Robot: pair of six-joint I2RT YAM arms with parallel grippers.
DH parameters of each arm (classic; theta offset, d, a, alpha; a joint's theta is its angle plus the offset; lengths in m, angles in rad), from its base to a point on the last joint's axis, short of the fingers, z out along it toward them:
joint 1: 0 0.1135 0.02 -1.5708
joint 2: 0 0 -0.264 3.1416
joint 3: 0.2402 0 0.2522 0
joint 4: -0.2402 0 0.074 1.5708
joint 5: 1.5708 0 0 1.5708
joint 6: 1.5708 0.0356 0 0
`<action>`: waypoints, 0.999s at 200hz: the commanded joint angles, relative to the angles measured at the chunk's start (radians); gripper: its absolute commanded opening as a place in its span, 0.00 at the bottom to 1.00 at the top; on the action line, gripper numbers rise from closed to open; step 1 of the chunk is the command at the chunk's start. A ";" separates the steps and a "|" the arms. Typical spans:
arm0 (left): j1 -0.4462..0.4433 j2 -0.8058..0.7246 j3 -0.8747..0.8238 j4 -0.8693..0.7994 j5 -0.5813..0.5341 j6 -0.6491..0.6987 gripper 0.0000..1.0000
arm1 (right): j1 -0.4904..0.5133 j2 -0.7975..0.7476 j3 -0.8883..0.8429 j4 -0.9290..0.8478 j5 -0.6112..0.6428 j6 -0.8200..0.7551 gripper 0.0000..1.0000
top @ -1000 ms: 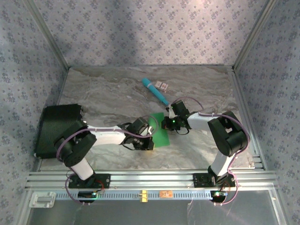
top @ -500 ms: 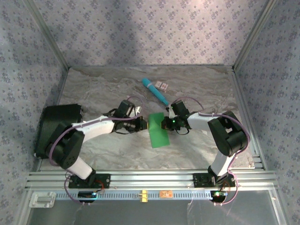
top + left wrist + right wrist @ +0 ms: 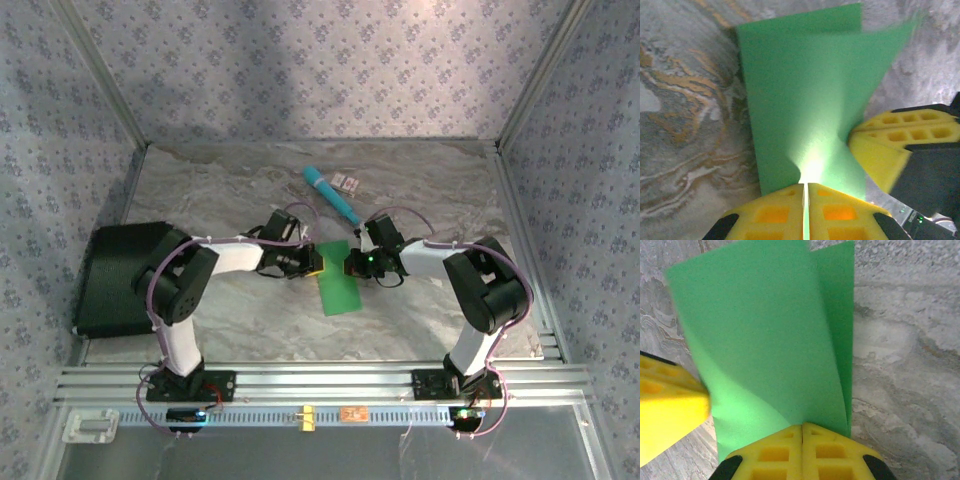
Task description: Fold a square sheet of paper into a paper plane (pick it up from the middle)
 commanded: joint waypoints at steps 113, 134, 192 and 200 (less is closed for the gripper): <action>0.024 -0.013 0.093 -0.071 0.011 0.033 0.12 | 0.000 0.036 -0.041 -0.146 0.092 -0.007 0.00; 0.026 0.024 0.121 -0.083 0.021 0.049 0.11 | 0.000 0.038 -0.041 -0.145 0.092 -0.005 0.00; 0.044 0.121 0.110 -0.056 -0.011 0.043 0.10 | 0.001 0.035 -0.044 -0.146 0.093 -0.005 0.00; 0.044 0.125 0.100 -0.056 -0.020 0.038 0.10 | 0.001 0.033 -0.046 -0.146 0.095 -0.005 0.00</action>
